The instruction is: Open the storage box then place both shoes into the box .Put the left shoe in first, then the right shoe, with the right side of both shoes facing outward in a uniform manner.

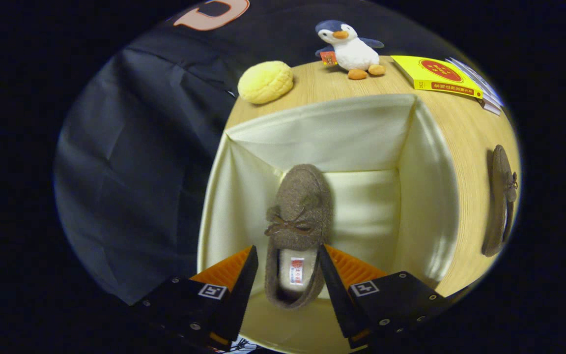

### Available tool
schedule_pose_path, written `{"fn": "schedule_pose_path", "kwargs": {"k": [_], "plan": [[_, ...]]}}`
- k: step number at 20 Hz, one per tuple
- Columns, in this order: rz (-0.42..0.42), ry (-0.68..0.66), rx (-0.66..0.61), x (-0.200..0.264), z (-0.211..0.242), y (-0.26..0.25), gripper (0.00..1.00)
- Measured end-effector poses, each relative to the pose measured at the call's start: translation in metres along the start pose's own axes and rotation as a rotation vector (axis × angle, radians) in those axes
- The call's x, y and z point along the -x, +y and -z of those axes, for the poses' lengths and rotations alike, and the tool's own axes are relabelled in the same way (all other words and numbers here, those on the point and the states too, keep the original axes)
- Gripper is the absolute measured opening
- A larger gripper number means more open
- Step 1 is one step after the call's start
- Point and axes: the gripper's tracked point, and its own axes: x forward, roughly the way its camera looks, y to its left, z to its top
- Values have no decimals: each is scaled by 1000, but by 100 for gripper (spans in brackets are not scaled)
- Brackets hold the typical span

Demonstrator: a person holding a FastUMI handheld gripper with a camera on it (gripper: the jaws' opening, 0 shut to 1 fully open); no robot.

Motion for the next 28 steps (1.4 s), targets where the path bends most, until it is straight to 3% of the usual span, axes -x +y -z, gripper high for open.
{"fn": "schedule_pose_path", "kwargs": {"k": [2,7,13,18,23,28], "plan": [[-44,-49,26,28,-9,-2,86],[-68,-179,84,98,-23,-47,96],[65,-297,73,154,-24,-169,97],[262,-312,54,166,-15,-285,97],[357,-289,52,150,-4,-362,90],[417,-315,55,125,-19,-409,69]]}}
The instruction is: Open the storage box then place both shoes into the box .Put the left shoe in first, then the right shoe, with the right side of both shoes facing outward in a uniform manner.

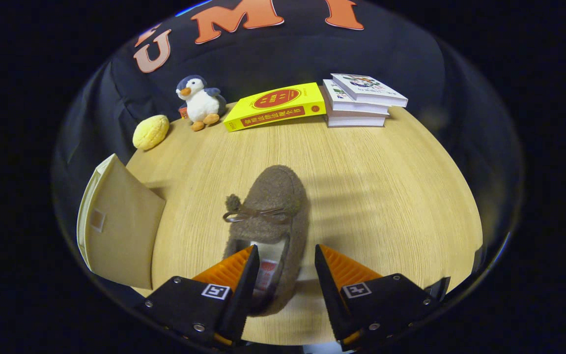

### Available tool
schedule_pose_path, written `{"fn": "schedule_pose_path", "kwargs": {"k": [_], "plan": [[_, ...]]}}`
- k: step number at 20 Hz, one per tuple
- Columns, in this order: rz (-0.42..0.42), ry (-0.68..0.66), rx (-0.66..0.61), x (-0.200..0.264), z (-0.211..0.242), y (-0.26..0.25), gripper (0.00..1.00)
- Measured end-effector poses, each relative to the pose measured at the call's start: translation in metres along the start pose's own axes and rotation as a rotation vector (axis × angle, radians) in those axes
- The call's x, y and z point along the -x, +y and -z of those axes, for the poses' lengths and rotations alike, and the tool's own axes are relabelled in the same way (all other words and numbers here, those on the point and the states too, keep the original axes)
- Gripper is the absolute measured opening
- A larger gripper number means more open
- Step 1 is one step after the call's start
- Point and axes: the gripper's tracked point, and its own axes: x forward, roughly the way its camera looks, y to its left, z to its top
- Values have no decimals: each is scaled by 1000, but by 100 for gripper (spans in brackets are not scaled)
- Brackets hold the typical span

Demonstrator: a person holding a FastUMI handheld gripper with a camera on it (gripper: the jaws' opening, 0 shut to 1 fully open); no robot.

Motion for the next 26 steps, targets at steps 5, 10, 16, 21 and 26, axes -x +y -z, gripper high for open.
{"fn": "schedule_pose_path", "kwargs": {"k": [5,10,16,21,26], "plan": [[6,-20,-51,-32,-1,0,30],[76,-33,-110,-41,-1,-5,17],[114,-29,-172,-11,-3,0,6],[127,-69,-174,33,-23,23,6],[131,-77,-160,75,-42,62,6]]}}
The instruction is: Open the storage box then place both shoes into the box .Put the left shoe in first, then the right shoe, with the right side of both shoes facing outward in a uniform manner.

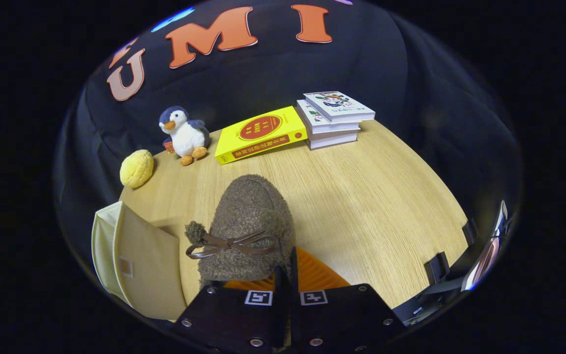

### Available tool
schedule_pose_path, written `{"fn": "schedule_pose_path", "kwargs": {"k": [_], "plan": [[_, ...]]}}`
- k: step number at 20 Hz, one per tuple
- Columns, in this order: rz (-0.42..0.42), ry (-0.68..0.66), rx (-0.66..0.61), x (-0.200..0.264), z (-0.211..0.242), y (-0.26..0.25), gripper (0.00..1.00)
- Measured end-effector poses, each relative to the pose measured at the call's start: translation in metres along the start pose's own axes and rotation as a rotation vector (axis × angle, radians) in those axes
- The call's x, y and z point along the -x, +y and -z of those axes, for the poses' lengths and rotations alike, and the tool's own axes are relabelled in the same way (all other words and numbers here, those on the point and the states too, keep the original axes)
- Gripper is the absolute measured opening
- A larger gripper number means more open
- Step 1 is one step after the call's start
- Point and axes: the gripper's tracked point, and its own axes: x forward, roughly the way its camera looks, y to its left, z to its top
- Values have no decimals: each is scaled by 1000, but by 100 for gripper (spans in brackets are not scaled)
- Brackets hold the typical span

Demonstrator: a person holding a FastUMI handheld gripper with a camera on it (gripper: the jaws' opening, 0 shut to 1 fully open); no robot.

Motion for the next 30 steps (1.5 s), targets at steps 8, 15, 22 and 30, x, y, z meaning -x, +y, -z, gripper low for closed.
{"fn": "schedule_pose_path", "kwargs": {"k": [8,15,22,30], "plan": [[-143,-26,84,63,-19,139,6],[-251,34,200,67,23,247,6],[-152,113,289,33,59,276,8],[-222,214,272,56,94,277,24]]}}
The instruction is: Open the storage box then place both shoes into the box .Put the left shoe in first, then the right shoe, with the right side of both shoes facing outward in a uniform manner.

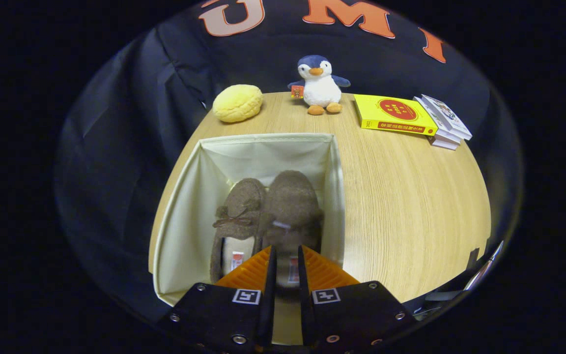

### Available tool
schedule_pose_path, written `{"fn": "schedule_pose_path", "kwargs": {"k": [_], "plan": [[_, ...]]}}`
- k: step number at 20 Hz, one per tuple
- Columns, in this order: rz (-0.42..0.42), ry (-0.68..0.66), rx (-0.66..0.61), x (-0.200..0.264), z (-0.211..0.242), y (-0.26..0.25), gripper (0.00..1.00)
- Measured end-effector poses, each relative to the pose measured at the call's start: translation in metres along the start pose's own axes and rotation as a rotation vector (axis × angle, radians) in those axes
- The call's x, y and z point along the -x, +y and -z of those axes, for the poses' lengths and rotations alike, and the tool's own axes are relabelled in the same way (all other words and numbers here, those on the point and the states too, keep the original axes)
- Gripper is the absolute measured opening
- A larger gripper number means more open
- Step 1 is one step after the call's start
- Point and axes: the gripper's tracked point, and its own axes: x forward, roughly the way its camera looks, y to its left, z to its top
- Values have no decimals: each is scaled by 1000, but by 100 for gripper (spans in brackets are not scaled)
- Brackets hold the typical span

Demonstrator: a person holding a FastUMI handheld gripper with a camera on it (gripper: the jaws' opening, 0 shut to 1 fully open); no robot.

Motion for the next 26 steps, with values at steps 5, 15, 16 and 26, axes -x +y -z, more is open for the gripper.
{"fn": "schedule_pose_path", "kwargs": {"k": [5,15,16,26], "plan": [[-96,-174,31,52,-43,-16,41],[-34,-618,44,164,-112,-133,72],[-32,-653,40,176,-122,-139,77],[31,-1026,68,277,-181,-215,91]]}}
